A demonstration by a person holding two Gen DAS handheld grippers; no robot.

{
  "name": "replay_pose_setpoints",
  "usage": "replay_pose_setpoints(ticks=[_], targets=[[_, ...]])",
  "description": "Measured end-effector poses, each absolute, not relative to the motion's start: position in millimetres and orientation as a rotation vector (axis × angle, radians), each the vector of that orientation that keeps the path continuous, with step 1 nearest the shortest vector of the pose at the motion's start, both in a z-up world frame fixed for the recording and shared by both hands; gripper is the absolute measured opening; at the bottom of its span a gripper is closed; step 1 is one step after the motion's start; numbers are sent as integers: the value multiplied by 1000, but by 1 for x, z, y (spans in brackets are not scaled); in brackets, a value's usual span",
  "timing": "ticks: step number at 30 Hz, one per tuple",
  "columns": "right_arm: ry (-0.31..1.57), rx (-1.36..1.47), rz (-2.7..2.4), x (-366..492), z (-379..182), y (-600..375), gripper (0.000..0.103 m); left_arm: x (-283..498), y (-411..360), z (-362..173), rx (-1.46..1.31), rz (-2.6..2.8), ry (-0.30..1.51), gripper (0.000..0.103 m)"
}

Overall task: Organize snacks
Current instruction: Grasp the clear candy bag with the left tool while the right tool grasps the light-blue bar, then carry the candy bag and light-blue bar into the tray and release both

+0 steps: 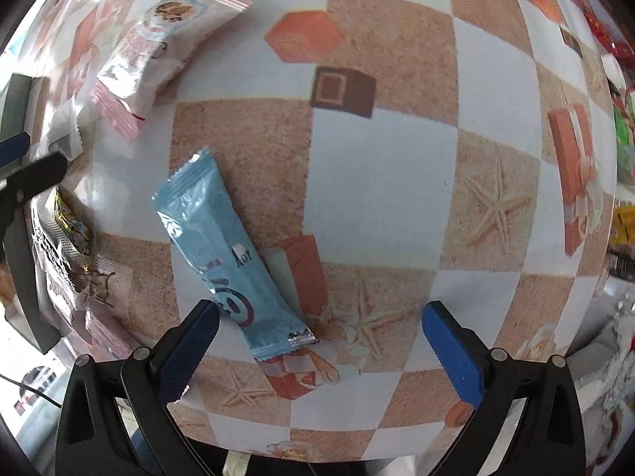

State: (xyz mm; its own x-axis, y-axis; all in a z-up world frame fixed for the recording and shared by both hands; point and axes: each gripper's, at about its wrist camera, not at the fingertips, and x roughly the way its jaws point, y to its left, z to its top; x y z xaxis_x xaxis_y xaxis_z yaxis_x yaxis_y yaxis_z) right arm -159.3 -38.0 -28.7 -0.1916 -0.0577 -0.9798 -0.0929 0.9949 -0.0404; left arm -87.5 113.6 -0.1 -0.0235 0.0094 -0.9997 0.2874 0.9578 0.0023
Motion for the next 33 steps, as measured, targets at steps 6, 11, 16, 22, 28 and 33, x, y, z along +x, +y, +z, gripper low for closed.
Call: replay_pose_setpoints(ticks=[6,11,16,22,28,33], targets=[[1718,-194,65,-146,-23,-18,103,-94,127,-11,98,-137,1634,84],[1721,-183,90,-144,-20,-11,103,-102,132,-4,206,-190,1570,84],[1703,-203,112,-148,-23,-7,103,-103,118,-13,437,-289,1545,84],[1692,-268,164,-149,-24,10,97,-94,118,-27,365,-296,1591,82],[1651,-293,185,-152,-6,27,25,-90,102,-17,348,-311,1572,41],[1668,-218,169,-149,-1,22,24,-92,110,-12,266,-269,1577,31]])
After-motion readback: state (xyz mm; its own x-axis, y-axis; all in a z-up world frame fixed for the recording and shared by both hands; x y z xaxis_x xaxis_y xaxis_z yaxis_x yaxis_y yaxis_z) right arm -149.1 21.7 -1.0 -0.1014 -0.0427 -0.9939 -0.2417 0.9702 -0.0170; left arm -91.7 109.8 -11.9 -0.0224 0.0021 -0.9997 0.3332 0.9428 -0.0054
